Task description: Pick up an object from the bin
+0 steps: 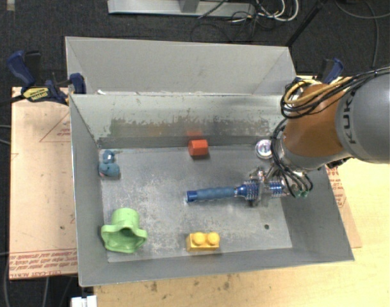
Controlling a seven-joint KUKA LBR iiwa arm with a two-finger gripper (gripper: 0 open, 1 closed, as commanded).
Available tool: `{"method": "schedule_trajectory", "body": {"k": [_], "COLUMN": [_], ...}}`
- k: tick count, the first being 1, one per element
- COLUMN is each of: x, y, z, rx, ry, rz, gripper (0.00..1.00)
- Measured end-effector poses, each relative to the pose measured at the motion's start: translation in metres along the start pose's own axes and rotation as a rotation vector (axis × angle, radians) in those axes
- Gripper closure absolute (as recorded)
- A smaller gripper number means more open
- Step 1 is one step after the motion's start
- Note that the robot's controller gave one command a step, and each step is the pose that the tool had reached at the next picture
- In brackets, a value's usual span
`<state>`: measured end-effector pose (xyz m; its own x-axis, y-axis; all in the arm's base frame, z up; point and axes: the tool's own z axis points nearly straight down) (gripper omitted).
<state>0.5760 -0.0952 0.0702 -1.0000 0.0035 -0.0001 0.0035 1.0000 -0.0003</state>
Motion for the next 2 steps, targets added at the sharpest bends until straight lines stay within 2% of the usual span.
{"method": "schedule_trajectory", "body": {"k": [1,2], "x": [0.031,0.023], "y": [0.018,0.009], "z": [-0.114,-0.205], "rx": [-0.001,0.001], "ry": [-0.008,-0.011], "rz": [0.054,0.045], "gripper": [1.0,1.0]}}
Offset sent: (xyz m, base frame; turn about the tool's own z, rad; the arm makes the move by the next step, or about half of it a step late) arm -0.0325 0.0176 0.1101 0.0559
